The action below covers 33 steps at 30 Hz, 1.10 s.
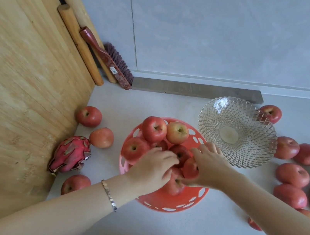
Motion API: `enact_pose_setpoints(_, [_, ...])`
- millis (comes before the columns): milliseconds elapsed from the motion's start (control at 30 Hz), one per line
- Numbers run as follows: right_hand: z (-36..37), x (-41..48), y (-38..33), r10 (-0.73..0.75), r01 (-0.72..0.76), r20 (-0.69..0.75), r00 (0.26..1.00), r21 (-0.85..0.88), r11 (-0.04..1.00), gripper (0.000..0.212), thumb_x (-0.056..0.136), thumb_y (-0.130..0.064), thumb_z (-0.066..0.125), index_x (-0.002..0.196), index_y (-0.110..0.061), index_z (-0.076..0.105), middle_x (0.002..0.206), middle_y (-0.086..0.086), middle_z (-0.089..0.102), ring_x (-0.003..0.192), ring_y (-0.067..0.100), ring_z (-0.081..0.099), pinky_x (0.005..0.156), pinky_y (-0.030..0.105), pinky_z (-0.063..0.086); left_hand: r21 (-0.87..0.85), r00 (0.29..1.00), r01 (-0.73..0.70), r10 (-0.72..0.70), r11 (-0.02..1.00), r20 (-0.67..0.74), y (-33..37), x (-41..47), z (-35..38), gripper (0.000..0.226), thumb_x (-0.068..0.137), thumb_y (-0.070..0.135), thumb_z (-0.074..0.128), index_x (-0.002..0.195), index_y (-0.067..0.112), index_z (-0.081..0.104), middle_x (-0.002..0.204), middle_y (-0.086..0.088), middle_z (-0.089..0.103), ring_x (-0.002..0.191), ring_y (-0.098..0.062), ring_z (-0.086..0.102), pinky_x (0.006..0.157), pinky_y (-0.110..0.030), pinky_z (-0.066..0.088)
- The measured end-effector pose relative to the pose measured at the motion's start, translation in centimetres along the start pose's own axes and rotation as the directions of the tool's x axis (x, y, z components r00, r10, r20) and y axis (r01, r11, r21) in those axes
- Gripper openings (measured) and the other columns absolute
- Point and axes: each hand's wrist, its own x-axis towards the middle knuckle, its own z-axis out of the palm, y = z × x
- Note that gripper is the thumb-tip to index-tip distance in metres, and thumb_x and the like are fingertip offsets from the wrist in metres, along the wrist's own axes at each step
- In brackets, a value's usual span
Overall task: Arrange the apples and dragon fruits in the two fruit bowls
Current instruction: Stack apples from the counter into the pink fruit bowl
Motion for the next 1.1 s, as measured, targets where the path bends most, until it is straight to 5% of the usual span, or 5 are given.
enact_pose_setpoints(167, [-2.9, 1.5, -4.4, -0.061, 0.161, -0.281, 0.958, 0.349, 0.923, 0.041, 0.079, -0.049, 0.057, 0.108, -0.021, 0.062, 0.104, -0.001, 0.061, 0.105, 0.02, 0.05, 0.089, 0.032, 0.04, -0.1, 0.832, 0.279, -0.293, 0.955, -0.471, -5.5, -1.5, -4.6, 0.026, 0.073, 0.01, 0.047, 0.09, 0.009, 0.067, 0.1, -0.008, 0.066, 0.093, -0.023, 0.058, 0.085, -0.032, 0.044])
enact_pose_setpoints(300, [-4.3, 3.4, -7.5, -0.165, 0.263, -0.253, 0.953, 0.427, 0.865, 0.026, 0.084, -0.031, 0.062, 0.107, -0.018, 0.064, 0.102, -0.001, 0.062, 0.091, 0.013, 0.052, 0.075, 0.015, 0.041, 0.002, 0.648, 0.76, -0.758, 0.65, -0.069, -12.3, -3.0, -4.8, 0.052, 0.078, 0.019, 0.06, 0.127, 0.007, 0.049, 0.126, -0.017, 0.051, 0.116, -0.036, 0.05, 0.096, -0.041, 0.043])
enact_pose_setpoints(533, [-4.1, 4.4, -8.6, -0.183, 0.3, -0.281, 0.942, 0.465, 0.833, 0.022, 0.086, -0.028, 0.061, 0.105, -0.019, 0.066, 0.102, -0.005, 0.067, 0.085, 0.001, 0.048, 0.07, 0.014, 0.041, 0.423, 0.617, 0.687, -0.782, 0.59, 0.088, -15.6, -3.4, -2.0, 0.07, 0.076, 0.04, 0.066, 0.138, 0.023, 0.036, 0.134, -0.005, 0.047, 0.12, -0.031, 0.046, 0.097, -0.036, 0.035])
enact_pose_setpoints(700, [-4.1, 4.0, -7.8, -0.059, 0.27, -0.349, 0.935, 0.596, 0.756, 0.016, 0.081, -0.018, 0.066, 0.097, -0.019, 0.069, 0.084, -0.017, 0.061, 0.077, -0.004, 0.053, 0.073, 0.007, 0.042, -0.291, 0.496, 0.802, -0.853, 0.521, -0.161, -14.0, -1.7, -4.7, 0.061, 0.064, 0.026, 0.081, 0.118, 0.016, 0.055, 0.111, -0.004, 0.063, 0.105, -0.03, 0.059, 0.084, -0.03, 0.044])
enact_pose_setpoints(1100, [-7.1, 1.4, -3.5, -0.206, 0.202, -0.16, 0.965, 0.959, 0.201, 0.07, 0.057, -0.004, 0.081, 0.113, -0.037, 0.052, 0.102, -0.006, 0.064, 0.089, 0.012, 0.065, 0.076, 0.024, 0.055, -0.832, 0.88, 0.456, -0.299, 0.318, 0.368, -2.3, 3.8, -9.2, 0.057, 0.047, 0.041, 0.077, 0.098, 0.032, 0.053, 0.109, -0.002, 0.057, 0.093, -0.011, 0.066, 0.079, -0.034, 0.058])
